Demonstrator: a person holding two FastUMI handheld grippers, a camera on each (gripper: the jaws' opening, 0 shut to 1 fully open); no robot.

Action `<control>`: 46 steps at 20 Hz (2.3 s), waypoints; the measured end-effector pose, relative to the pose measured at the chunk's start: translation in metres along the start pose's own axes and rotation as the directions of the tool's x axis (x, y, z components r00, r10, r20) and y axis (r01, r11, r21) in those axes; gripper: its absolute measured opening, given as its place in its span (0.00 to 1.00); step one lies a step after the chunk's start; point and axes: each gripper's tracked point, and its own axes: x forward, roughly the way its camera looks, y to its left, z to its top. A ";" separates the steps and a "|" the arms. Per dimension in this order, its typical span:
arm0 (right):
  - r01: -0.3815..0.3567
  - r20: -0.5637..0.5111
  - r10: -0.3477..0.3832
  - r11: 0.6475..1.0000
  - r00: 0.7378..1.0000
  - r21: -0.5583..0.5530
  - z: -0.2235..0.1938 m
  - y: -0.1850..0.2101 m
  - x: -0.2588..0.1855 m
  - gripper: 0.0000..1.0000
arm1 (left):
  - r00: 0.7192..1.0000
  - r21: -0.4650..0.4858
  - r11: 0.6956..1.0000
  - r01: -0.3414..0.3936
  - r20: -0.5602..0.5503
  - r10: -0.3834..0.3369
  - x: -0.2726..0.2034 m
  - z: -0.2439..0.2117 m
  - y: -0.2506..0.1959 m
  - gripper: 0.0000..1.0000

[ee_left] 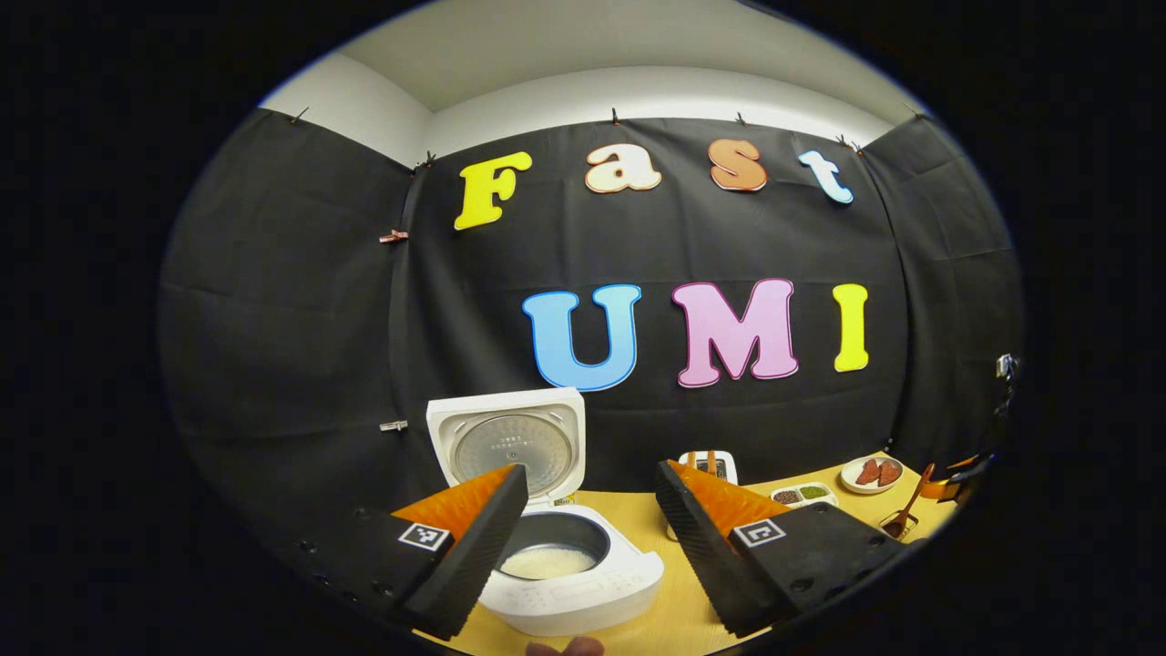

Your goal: Close the left gripper, press the button to open the rice cooker; take a wooden spoon from the chopstick holder with the right hand, scoop a spoonful of rice and pour it into the rice cooker, then put the wooden spoon back into the chopstick holder.

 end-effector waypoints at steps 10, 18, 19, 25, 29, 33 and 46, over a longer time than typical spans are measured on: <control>-0.079 -0.122 0.111 0.967 0.986 0.244 -0.029 0.001 0.047 0.22 | 0.996 0.024 0.997 -0.072 -0.045 0.073 -0.014 -0.005 -0.006 0.97; -0.056 0.054 0.044 0.969 0.998 0.239 0.029 -0.001 0.008 0.07 | 0.999 0.023 1.000 -0.020 -0.031 0.021 -0.014 -0.002 0.000 0.97; -0.056 0.083 0.038 0.972 0.996 0.228 0.042 0.002 0.000 0.07 | 1.000 0.022 1.000 -0.012 -0.026 0.013 -0.014 -0.001 0.001 0.97; -0.134 0.198 0.103 0.980 0.975 0.148 0.086 0.075 -0.038 0.07 | 0.999 -0.010 0.999 0.035 -0.029 -0.035 -0.009 -0.006 0.021 0.97; -0.152 0.206 0.157 0.988 0.966 -0.040 0.081 0.143 -0.038 0.07 | 0.997 -0.004 0.998 0.070 -0.022 -0.071 -0.004 -0.007 0.037 0.97; -0.088 0.178 0.137 0.962 0.974 -0.259 0.048 0.188 -0.015 0.07 | 0.994 0.000 0.994 0.107 -0.014 -0.107 0.003 -0.009 0.052 0.97; 0.065 0.103 -0.027 0.920 0.994 -0.386 -0.045 0.208 0.062 0.07 | 0.987 -0.010 0.988 0.154 -0.049 -0.155 0.021 -0.031 0.093 0.97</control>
